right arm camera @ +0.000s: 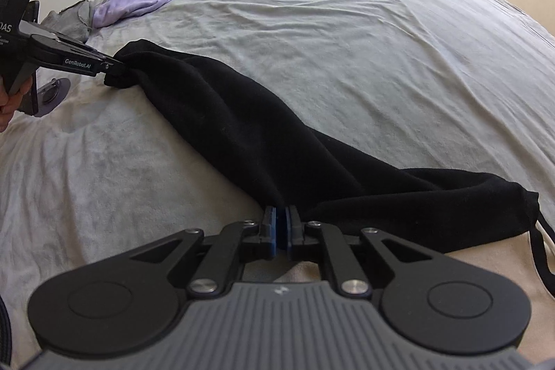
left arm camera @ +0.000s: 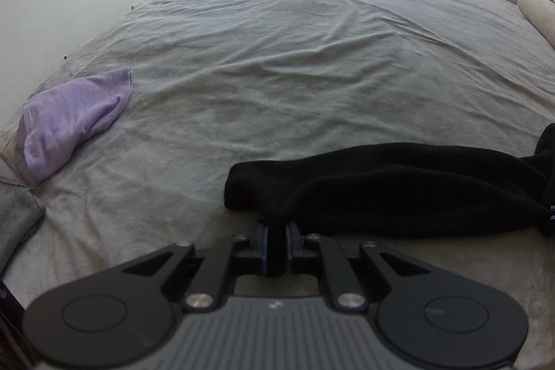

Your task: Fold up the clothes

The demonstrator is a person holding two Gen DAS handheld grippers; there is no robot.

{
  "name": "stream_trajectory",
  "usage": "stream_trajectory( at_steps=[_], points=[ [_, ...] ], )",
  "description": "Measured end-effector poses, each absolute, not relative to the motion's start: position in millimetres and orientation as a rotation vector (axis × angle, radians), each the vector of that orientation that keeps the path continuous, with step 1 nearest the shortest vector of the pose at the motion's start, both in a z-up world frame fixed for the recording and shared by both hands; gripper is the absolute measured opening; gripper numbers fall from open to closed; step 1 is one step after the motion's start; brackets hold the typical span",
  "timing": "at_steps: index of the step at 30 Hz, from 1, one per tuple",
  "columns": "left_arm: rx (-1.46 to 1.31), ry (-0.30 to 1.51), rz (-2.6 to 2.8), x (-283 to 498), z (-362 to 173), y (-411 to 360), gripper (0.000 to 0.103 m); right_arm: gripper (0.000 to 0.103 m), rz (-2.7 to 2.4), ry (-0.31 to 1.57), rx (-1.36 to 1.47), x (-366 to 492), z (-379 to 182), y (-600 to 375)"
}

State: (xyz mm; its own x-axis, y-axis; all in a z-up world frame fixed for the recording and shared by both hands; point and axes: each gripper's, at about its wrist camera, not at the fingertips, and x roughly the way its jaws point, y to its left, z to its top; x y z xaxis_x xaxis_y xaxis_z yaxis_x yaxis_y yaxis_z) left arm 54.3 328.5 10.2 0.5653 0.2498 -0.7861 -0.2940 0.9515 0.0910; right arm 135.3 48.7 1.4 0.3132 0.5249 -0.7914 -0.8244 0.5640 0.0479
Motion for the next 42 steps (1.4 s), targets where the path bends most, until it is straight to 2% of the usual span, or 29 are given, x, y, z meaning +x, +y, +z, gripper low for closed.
stream_trajectory(
  at_steps=[2,3,4,9,15,19,23,26,30,33,35,37,38,40,42],
  points=[
    [-0.080,0.873,0.310,53,20,328,0.033,0.013,0.932,0.841,-0.401,137,10,45],
    [-0.111,0.843,0.291,53,25,329,0.048,0.014,0.929,0.824,-0.390,140,16,41],
    [-0.146,0.810,0.270,52,29,329,0.056,0.015,0.924,0.807,-0.377,144,22,37],
    [-0.248,0.692,0.193,62,34,324,0.067,0.017,0.807,0.787,-0.407,179,28,27],
    [-0.348,0.677,0.163,92,13,322,0.068,0.017,0.728,0.823,-0.445,211,15,26],
    [-0.338,0.741,0.191,105,-10,323,0.068,0.017,0.718,0.870,-0.487,227,6,31],
    [-0.282,0.765,0.201,108,-16,319,0.068,0.018,0.625,1.030,-0.349,250,0,30],
    [-0.216,0.795,0.192,108,-17,310,0.068,0.030,0.572,1.112,-0.170,263,1,25],
    [-0.125,0.834,0.191,108,-19,299,0.067,0.031,0.484,1.158,-0.091,266,-1,34],
    [-0.107,0.850,0.186,107,-18,296,0.067,0.029,0.388,1.170,-0.092,265,-5,45],
    [-0.105,0.856,0.179,106,-18,296,0.067,0.023,0.344,1.149,-0.135,259,-7,55],
    [-0.105,0.859,0.172,105,-18,296,0.065,0.007,0.320,1.116,-0.187,252,-8,60],
    [-0.098,0.861,0.169,105,-18,296,0.064,0.005,0.310,1.104,-0.191,249,-8,59],
    [-0.080,0.863,0.174,103,-18,296,0.049,0.002,0.305,1.090,-0.145,249,-7,52],
    [-0.065,0.866,0.180,102,-18,296,0.043,0.002,0.308,1.067,-0.081,248,-4,43]
  ],
)
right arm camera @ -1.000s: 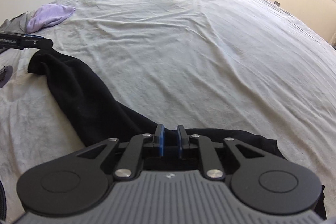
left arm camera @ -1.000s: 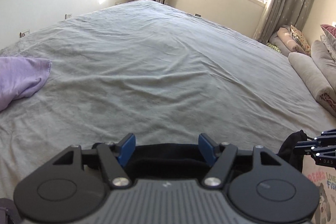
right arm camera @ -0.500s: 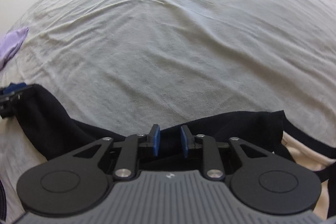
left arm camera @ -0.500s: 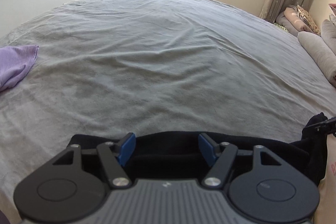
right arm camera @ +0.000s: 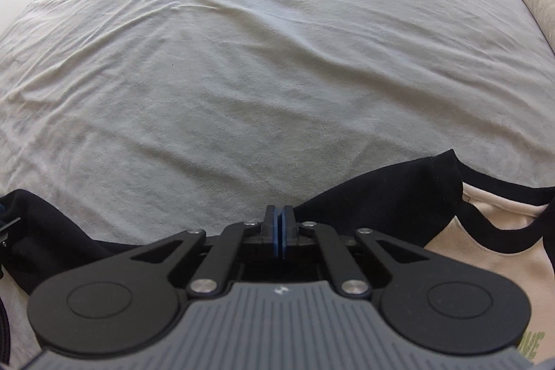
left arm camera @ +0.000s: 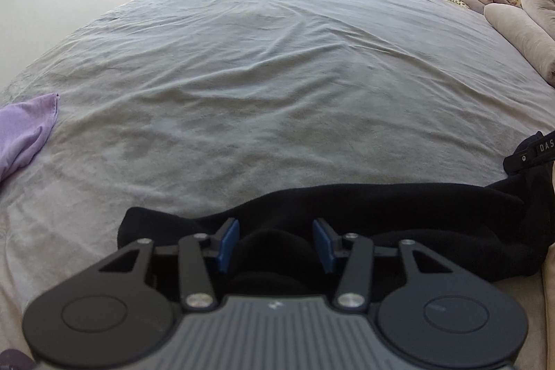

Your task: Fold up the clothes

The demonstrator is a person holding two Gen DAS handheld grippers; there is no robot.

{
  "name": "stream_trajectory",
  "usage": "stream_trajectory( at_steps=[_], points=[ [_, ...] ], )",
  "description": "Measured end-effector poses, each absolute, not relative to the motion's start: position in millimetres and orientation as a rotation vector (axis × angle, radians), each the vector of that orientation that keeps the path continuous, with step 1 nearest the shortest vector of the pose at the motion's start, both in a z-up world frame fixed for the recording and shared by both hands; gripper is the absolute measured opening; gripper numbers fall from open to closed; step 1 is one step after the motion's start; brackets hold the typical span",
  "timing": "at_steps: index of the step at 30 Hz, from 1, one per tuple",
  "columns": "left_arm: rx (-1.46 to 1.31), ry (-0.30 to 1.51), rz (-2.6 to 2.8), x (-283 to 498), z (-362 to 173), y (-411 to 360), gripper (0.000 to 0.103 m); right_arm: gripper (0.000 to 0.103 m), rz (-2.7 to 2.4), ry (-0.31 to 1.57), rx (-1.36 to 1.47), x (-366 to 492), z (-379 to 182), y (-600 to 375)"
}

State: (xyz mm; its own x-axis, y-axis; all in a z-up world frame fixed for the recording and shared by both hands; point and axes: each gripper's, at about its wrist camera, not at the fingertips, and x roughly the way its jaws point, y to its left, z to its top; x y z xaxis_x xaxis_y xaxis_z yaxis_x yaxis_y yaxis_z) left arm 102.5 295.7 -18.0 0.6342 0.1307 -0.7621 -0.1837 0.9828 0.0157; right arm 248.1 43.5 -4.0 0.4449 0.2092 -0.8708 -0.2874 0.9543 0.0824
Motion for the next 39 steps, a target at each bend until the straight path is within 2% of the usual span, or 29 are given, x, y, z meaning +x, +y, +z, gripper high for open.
stream_trajectory(
  at_steps=[8,13,14,17,19,29,34,39],
  points=[
    [-0.069,0.894,0.167,101,-16,300,0.041,0.002,0.343,0.848,0.310,242,19,-4],
    [-0.098,0.894,0.167,97,-12,305,0.043,0.006,0.358,0.850,0.269,245,9,0],
    [-0.108,0.890,0.170,96,-11,307,0.043,0.013,0.374,0.857,0.255,244,7,2],
    [-0.134,0.858,0.204,93,-6,314,0.053,0.023,0.479,0.802,0.183,237,13,10],
    [-0.146,0.834,0.246,90,-3,321,0.059,0.039,0.569,0.747,0.117,231,19,19],
    [-0.205,0.790,0.398,82,-1,351,0.059,0.040,0.899,0.633,-0.314,204,-1,105],
    [-0.252,0.743,0.437,71,9,364,0.063,0.040,0.936,0.664,-0.335,213,-11,105],
    [-0.269,0.803,0.484,69,-2,379,0.063,0.040,0.949,0.683,-0.307,214,-21,99]
  ],
)
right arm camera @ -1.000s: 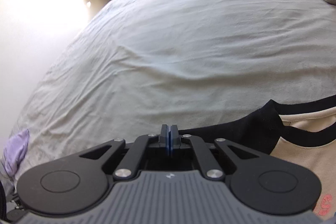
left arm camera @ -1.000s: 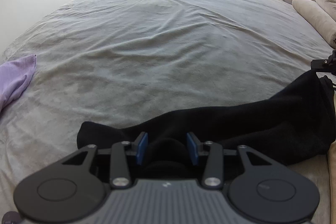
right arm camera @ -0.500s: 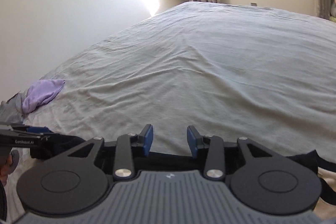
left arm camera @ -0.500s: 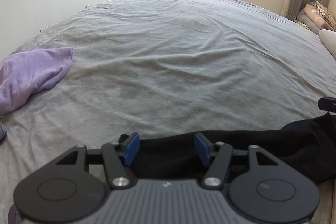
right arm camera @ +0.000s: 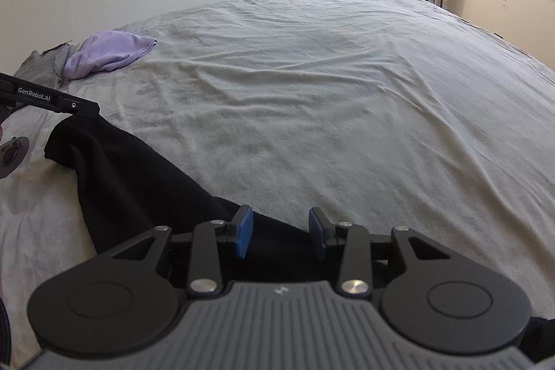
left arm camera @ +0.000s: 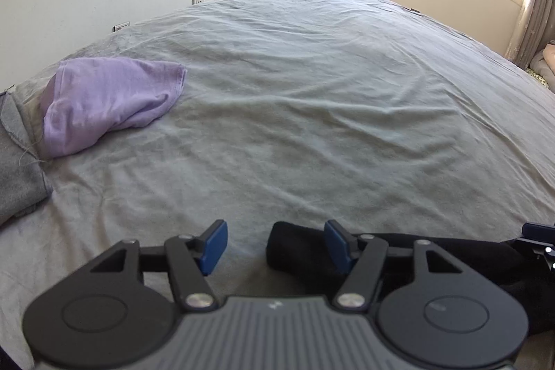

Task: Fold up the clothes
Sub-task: 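Grasp the sleeve cuff with the left gripper and lift it while the right gripper holds the sleeve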

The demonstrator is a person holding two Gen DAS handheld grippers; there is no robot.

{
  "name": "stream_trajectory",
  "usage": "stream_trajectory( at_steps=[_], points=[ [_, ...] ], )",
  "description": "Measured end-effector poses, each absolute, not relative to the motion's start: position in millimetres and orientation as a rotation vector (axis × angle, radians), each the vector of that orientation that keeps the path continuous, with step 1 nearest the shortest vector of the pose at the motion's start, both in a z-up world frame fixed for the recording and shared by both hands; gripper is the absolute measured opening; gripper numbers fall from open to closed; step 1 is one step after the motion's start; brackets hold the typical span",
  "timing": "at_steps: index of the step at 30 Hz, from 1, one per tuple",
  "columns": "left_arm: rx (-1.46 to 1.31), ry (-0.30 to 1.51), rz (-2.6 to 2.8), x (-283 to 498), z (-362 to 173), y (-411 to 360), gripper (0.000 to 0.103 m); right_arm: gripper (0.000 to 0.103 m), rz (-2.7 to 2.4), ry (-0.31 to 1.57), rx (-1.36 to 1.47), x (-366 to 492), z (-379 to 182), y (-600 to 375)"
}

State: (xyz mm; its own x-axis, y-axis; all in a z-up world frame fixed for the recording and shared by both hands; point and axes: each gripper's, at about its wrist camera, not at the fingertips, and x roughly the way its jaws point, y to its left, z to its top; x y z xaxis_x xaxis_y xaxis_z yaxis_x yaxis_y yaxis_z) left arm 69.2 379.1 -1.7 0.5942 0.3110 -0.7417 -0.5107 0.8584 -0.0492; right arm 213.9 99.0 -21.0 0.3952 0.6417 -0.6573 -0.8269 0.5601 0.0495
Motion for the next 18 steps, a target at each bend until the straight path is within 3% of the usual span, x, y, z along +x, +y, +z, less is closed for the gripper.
stream_trajectory(
  at_steps=[5,12,14,16,18],
  points=[
    [-0.261,0.839,0.468,72,-12,378,0.063,0.040,0.962,0.669,-0.266,214,-27,91],
    [-0.215,0.808,0.469,78,-18,372,0.061,0.017,0.980,0.621,-0.292,202,-30,91],
    [-0.200,0.798,0.465,79,-18,370,0.053,0.013,0.987,0.600,-0.311,197,-30,92],
    [-0.191,0.780,0.462,79,-18,369,0.026,0.007,0.973,0.579,-0.311,195,-31,91],
    [-0.185,0.745,0.464,78,-15,368,0.016,0.006,0.966,0.561,-0.303,194,-31,90]
  ],
)
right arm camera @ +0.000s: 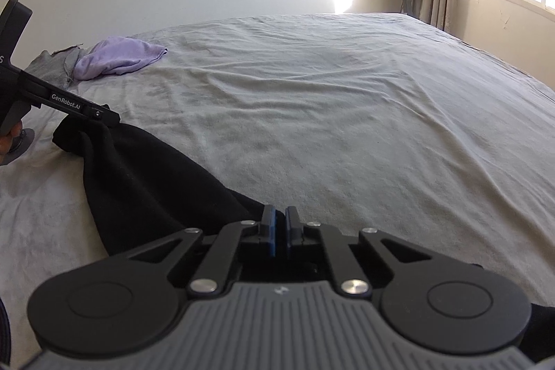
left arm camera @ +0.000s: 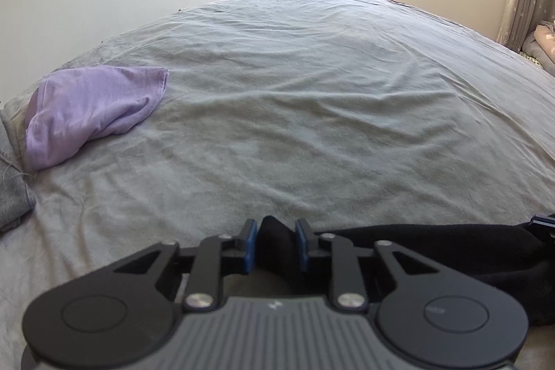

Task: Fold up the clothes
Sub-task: 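Grasp the sleeve cuff with the left gripper and lift it while the right gripper holds the sleeve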

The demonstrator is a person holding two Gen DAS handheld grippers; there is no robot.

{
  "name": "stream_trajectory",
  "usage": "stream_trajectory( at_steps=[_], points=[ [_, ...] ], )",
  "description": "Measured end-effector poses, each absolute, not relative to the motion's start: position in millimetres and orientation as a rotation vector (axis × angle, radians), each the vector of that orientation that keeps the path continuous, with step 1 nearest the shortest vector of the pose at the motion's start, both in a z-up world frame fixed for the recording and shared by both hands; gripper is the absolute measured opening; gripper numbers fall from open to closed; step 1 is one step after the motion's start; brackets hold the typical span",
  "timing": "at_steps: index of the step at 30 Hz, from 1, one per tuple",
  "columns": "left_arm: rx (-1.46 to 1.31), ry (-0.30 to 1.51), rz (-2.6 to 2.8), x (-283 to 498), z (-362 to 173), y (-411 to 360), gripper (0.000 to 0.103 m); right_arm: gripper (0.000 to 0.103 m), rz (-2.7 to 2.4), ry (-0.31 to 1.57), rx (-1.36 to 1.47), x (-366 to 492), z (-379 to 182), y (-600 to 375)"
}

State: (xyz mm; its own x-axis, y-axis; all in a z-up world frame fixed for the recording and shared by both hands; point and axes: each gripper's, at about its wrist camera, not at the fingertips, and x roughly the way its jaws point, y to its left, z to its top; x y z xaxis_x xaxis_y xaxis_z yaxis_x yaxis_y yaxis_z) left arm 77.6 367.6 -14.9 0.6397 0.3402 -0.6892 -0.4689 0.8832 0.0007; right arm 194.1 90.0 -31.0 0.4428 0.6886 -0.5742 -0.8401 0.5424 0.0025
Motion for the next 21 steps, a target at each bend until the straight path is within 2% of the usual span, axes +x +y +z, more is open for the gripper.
stream_trajectory(
  at_steps=[8,12,15,16,18,21],
  points=[
    [-0.049,0.537,0.539,78,-3,352,0.013,0.005,0.900,0.417,-0.217,191,-15,81],
    [0.025,0.521,0.556,85,-13,346,0.015,0.005,0.859,0.423,-0.255,192,-23,92],
    [0.060,0.550,0.571,90,-22,346,0.028,0.005,0.825,0.452,-0.323,193,-35,104],
    [0.052,0.565,0.581,90,-22,348,0.043,0.005,0.821,0.457,-0.334,193,-36,105],
    [-0.022,0.580,0.588,86,-15,354,0.060,0.005,0.820,0.455,-0.342,191,-36,105],
    [-0.202,0.587,0.573,73,0,365,0.065,0.009,0.859,0.449,-0.309,188,-28,98]
  ],
)
